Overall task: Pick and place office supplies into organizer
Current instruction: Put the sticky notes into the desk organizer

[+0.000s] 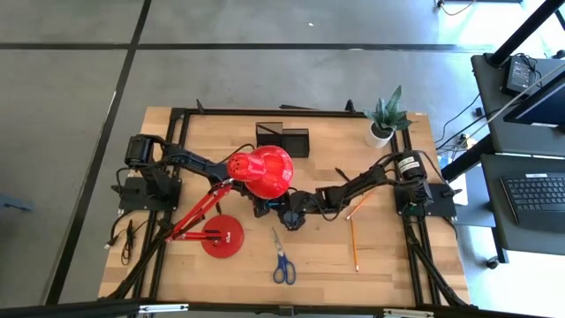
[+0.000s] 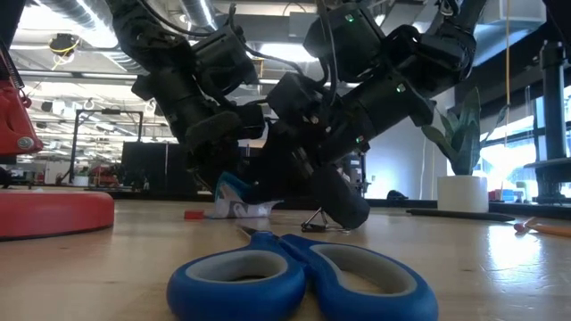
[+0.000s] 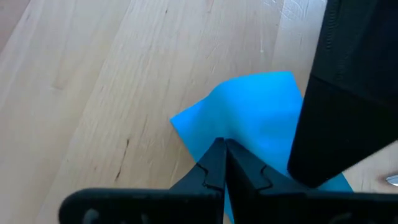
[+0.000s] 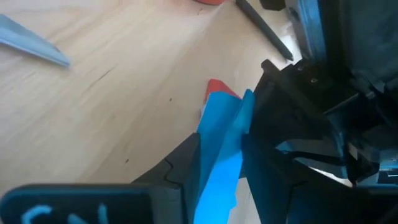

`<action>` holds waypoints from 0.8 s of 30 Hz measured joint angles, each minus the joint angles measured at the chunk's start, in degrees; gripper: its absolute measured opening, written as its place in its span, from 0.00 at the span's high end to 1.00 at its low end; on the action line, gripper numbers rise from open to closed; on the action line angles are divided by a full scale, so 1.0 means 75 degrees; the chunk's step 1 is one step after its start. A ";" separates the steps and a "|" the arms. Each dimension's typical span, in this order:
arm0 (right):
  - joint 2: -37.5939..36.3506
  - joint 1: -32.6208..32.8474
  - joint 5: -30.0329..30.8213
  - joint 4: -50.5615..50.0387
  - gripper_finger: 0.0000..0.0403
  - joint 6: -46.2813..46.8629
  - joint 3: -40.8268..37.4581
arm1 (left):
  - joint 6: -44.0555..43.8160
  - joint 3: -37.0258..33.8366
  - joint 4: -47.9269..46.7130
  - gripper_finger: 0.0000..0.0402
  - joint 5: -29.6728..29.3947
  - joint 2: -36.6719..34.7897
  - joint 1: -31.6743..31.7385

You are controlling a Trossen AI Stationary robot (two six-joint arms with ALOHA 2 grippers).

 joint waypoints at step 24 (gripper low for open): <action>-0.0079 0.0163 0.0511 -0.0779 0.70 -0.1140 0.0050 | -0.0076 0.0000 -0.0009 0.99 0.0288 0.0000 0.0009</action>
